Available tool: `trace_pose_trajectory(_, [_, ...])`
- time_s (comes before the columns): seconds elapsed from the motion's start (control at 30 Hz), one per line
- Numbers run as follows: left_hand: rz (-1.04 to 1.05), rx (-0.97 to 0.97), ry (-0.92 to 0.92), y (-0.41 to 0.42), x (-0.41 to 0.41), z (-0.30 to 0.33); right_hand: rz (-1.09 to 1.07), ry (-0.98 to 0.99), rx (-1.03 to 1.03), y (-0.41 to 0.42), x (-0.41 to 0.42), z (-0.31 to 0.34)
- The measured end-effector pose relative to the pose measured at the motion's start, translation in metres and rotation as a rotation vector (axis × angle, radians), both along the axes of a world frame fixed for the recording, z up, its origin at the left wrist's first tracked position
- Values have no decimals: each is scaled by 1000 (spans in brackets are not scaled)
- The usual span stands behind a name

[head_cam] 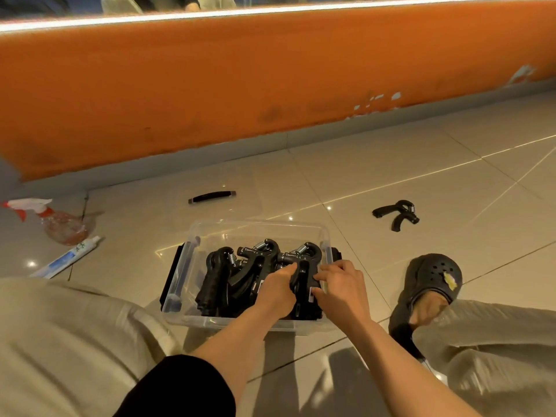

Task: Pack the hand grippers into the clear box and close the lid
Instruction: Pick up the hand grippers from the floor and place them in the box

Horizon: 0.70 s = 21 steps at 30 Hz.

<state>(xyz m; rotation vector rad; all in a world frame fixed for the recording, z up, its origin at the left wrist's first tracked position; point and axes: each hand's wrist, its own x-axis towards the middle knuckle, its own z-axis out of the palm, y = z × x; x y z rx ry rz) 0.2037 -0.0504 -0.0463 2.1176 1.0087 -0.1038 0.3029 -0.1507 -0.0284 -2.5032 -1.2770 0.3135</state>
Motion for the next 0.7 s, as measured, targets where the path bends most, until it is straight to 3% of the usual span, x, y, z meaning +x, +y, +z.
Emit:
trace_pose_trajectory(0.27, [130, 167, -157, -8, 12, 14, -52, 173, 160, -2, 13, 0])
trace_pose_trajectory(0.37, [223, 132, -234, -9, 28, 28, -61, 175, 231, -5, 27, 8])
trace_pose_trajectory(0.5, [142, 139, -317, -16, 58, 43, -151, 213, 234, -19, 57, 8])
trace_pose_trajectory(0.7, [65, 113, -290, -33, 117, 39, -286, 236, 220, -38, 114, 0])
